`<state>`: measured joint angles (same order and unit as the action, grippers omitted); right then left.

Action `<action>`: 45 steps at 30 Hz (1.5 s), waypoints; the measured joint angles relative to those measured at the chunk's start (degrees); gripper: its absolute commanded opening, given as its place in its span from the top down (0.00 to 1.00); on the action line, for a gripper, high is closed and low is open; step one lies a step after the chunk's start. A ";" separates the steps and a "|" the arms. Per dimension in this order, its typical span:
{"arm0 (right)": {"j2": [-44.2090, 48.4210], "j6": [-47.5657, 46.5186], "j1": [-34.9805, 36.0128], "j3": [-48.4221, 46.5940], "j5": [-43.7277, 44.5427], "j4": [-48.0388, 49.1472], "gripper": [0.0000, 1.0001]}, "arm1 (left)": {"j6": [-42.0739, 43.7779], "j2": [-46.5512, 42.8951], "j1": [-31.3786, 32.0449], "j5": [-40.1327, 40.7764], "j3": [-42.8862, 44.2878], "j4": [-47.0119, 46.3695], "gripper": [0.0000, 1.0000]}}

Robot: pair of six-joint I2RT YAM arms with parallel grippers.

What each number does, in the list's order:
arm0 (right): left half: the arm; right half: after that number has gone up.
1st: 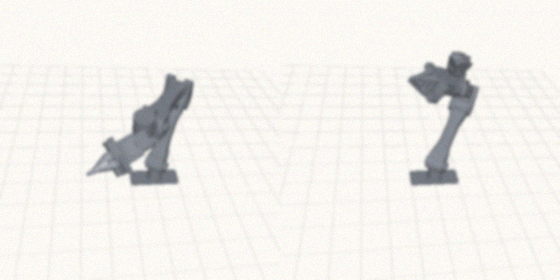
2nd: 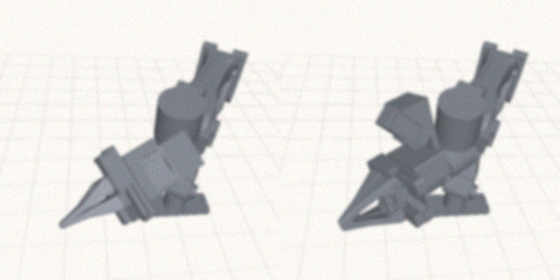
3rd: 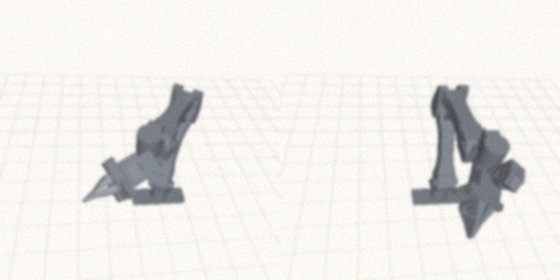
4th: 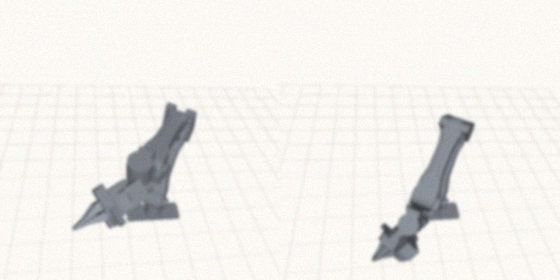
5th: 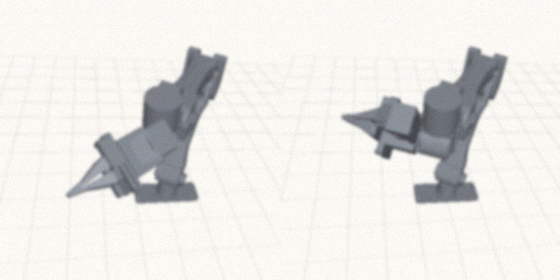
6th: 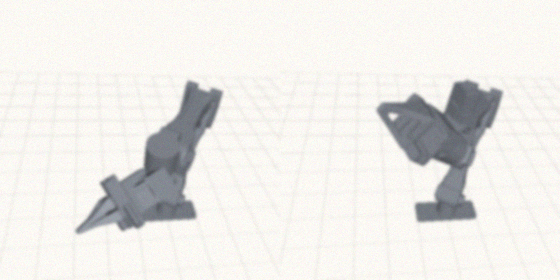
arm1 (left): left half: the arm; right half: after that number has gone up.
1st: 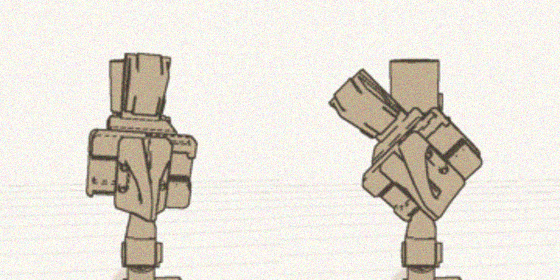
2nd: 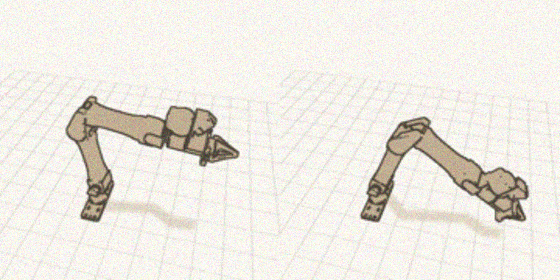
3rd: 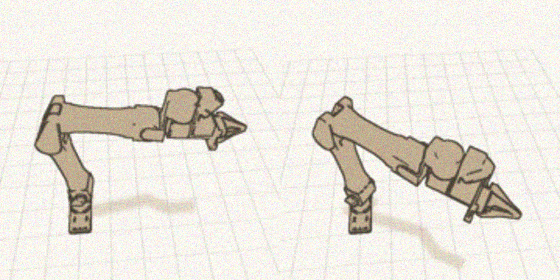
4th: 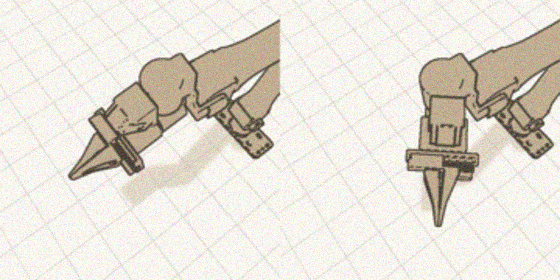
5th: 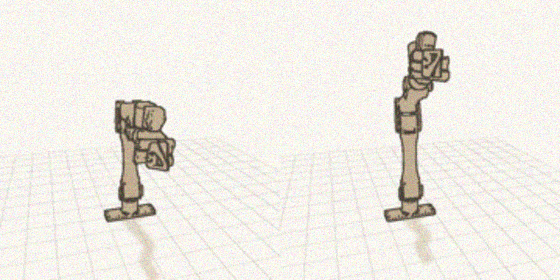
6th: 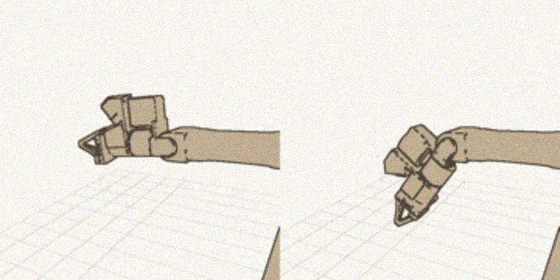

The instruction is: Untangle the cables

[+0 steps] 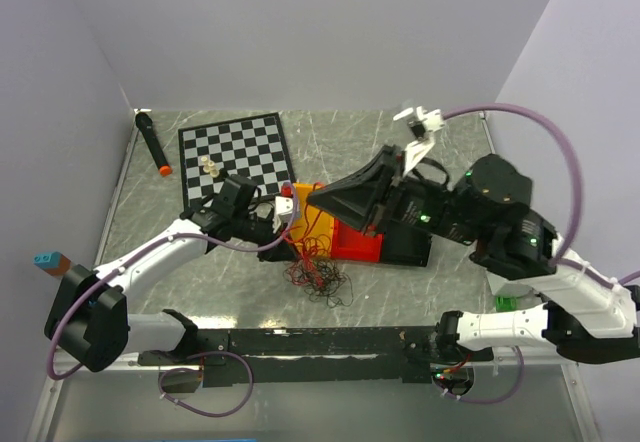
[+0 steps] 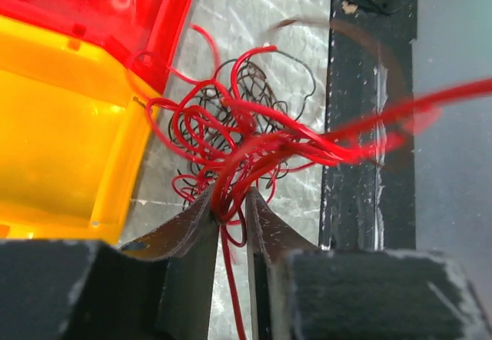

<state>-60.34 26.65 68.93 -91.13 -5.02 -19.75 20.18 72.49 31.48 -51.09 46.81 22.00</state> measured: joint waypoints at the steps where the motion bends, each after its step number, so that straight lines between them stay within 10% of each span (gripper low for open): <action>1: 0.00 -0.66 0.00 -1.05 0.39 -0.92 1.00 | 0.46 -0.04 0.00 0.20 -0.39 0.07 0.80; 4: 0.26 -2.93 0.04 -4.98 2.45 -2.82 1.00 | 1.84 -0.79 0.00 2.14 -1.66 0.50 0.98; 17: 4.39 -12.94 0.09 -9.49 15.61 -13.90 1.00 | 8.13 -7.52 0.00 12.48 -8.68 -0.07 0.95; 21: 4.39 -14.71 0.09 -9.49 17.70 -16.02 1.00 | 9.18 -8.94 0.00 16.85 -11.04 -1.07 0.78; 23: 4.39 -15.52 0.09 -9.84 18.80 -16.39 1.00 | 9.27 -9.14 -0.02 19.08 -11.23 -0.90 0.48; 29: 6.01 -16.06 0.09 -11.54 20.04 -11.74 1.00 | 7.65 -8.92 -2.43 21.70 -8.44 6.45 0.06; 45: 3.34 -16.24 0.09 -16.20 20.31 -9.90 1.00 | 0.04 -4.15 5.44 11.41 0.17 5.46 0.03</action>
<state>-56.99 10.41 69.01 -107.33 15.29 -29.65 20.23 68.34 36.93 -39.68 46.98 27.46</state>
